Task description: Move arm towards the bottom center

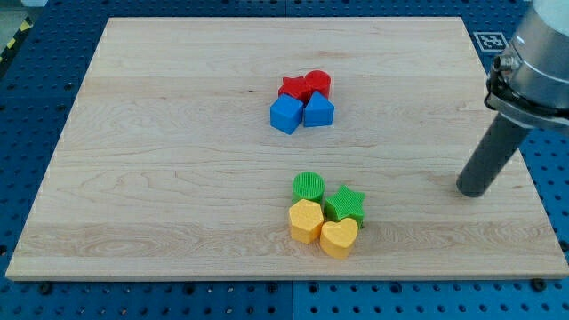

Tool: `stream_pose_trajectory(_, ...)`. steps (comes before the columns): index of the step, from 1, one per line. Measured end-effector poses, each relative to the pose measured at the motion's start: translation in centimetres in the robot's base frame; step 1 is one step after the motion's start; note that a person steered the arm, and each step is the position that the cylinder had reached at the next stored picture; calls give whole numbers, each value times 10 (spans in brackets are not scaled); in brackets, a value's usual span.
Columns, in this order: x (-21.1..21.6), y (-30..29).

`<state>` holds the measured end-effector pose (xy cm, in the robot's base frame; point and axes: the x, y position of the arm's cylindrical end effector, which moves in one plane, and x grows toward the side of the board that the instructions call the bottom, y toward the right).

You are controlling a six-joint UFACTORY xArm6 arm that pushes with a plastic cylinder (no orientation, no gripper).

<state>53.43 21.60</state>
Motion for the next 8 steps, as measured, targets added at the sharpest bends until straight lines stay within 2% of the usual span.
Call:
stream_pose_trajectory(2,13,1)
stream_pose_trajectory(4,54,16)
stream_pose_trajectory(8,84,23)
